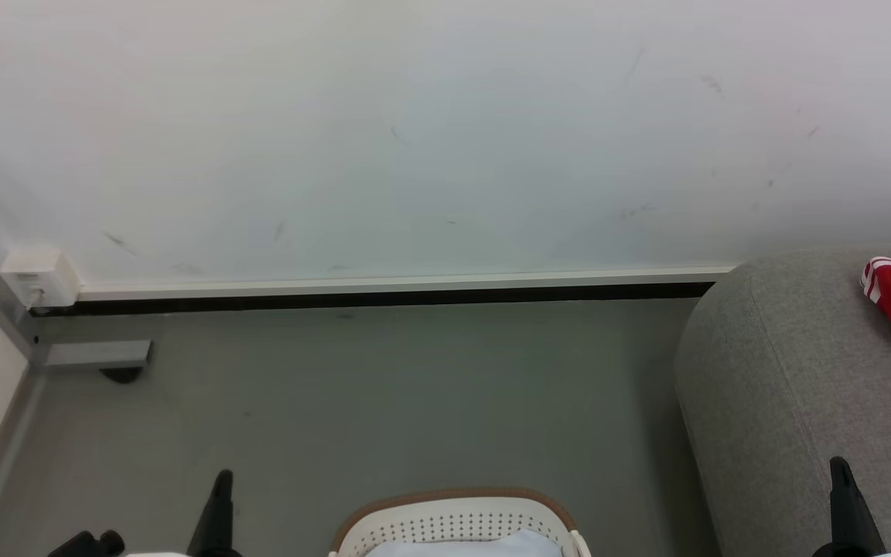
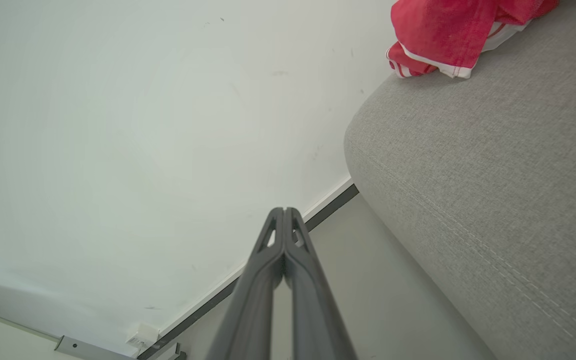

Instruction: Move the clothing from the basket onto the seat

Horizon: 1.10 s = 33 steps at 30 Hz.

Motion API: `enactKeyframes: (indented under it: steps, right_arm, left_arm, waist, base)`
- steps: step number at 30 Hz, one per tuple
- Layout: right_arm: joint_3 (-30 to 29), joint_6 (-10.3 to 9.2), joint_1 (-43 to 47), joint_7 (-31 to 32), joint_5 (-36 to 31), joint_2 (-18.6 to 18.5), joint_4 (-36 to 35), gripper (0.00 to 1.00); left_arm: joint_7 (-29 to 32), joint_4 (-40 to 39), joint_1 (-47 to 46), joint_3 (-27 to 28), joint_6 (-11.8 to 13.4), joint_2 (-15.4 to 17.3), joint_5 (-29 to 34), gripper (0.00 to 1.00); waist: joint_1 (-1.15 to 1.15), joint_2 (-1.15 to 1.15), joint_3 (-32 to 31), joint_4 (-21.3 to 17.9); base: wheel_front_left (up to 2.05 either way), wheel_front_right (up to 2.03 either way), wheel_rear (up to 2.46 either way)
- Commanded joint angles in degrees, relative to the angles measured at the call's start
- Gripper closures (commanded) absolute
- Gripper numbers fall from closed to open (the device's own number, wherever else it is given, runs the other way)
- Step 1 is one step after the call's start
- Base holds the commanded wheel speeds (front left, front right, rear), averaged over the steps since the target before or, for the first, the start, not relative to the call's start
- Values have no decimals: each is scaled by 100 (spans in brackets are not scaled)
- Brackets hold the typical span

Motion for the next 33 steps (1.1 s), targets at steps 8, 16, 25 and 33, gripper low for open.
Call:
enactKeyframes:
  steps: [8,16,25,33]
  right_arm:
    - [-30,-7,-213,168,688,-75,-84,100]
    - [-42,-8,-268,296,1217,-79,-83,100]
    - [-55,-9,-344,438,1786,-83,-81,100]
    - [-66,-10,-387,545,2234,-86,-78,100]
  left_arm:
    - [175,-98,-182,130,-59,7,-662,100]
    - [303,-110,-239,215,-90,0,-1167,100]
    - [444,-120,-292,296,-125,-6,-1668,100]
    - [552,-133,-343,368,-153,-13,-2088,100]
  waist:
    - [0,0,13,15]
    - [0,0,25,30]
    - [0,0,39,47]
    - [-1,0,52,61]
  base:
    - [0,0,0]
    - [0,0,0]
    - [0,0,0]
    - [0,0,0]
